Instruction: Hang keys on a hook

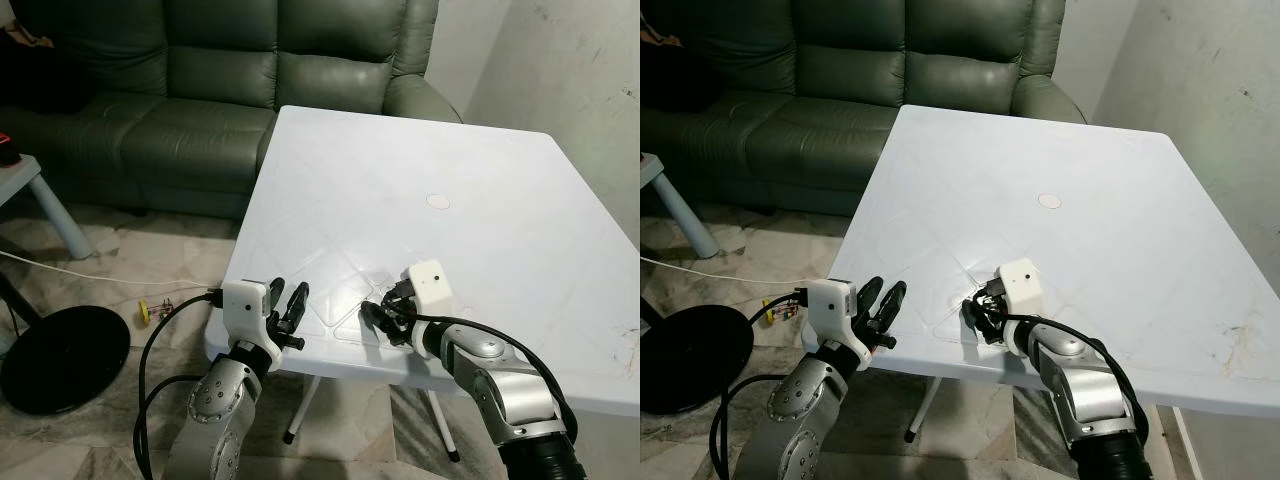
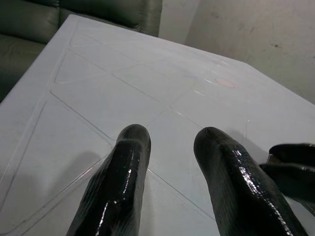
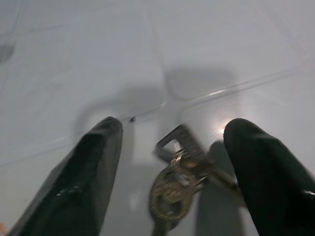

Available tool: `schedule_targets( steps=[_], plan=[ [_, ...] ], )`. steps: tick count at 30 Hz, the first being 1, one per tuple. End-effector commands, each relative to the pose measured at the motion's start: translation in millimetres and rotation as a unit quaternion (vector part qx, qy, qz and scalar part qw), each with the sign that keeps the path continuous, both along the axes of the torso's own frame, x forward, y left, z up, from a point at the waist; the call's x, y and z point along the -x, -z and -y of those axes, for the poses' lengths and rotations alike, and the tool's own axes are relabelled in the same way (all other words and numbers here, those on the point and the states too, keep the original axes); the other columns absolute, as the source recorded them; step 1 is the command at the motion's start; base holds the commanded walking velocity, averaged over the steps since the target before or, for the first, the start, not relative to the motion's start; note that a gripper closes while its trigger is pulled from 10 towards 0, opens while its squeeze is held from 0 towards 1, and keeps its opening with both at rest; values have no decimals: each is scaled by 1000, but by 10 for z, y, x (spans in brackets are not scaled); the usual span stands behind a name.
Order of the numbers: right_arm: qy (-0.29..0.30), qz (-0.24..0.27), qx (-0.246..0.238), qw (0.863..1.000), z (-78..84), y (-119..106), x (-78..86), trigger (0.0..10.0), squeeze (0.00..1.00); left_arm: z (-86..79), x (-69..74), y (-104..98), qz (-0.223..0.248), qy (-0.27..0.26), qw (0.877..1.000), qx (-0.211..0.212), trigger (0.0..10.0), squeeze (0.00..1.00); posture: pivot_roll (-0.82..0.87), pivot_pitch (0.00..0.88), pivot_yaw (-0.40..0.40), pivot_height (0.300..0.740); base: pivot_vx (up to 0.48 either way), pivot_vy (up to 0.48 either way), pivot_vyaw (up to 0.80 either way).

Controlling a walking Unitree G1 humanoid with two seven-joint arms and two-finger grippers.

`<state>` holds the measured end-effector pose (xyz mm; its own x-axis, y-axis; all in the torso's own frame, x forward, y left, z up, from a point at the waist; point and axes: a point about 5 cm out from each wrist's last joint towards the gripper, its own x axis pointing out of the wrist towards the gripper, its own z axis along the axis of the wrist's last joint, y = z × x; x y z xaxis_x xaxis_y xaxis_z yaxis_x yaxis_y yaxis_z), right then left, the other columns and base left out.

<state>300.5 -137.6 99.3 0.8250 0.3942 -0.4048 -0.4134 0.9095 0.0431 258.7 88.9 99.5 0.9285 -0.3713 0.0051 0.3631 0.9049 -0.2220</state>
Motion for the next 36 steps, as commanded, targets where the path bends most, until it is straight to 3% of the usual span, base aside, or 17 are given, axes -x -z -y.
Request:
schedule_targets(
  steps=[1,15,36],
  plan=[
    [20,20,12,1000,91,-27,-14,0,0,92,-3,-56,8,4,1000,17,10000,0,154,42,-99,740,0,0,0],
    [8,18,-10,1000,74,-34,16,0,0,100,-10,-65,10,6,1000,17,10000,0,147,48,-95,740,0,0,0],
    [-10,20,-6,1000,84,-50,30,0,0,108,-6,-73,12,4,1000,21,10000,0,147,51,-101,740,0,0,0]
  ],
)
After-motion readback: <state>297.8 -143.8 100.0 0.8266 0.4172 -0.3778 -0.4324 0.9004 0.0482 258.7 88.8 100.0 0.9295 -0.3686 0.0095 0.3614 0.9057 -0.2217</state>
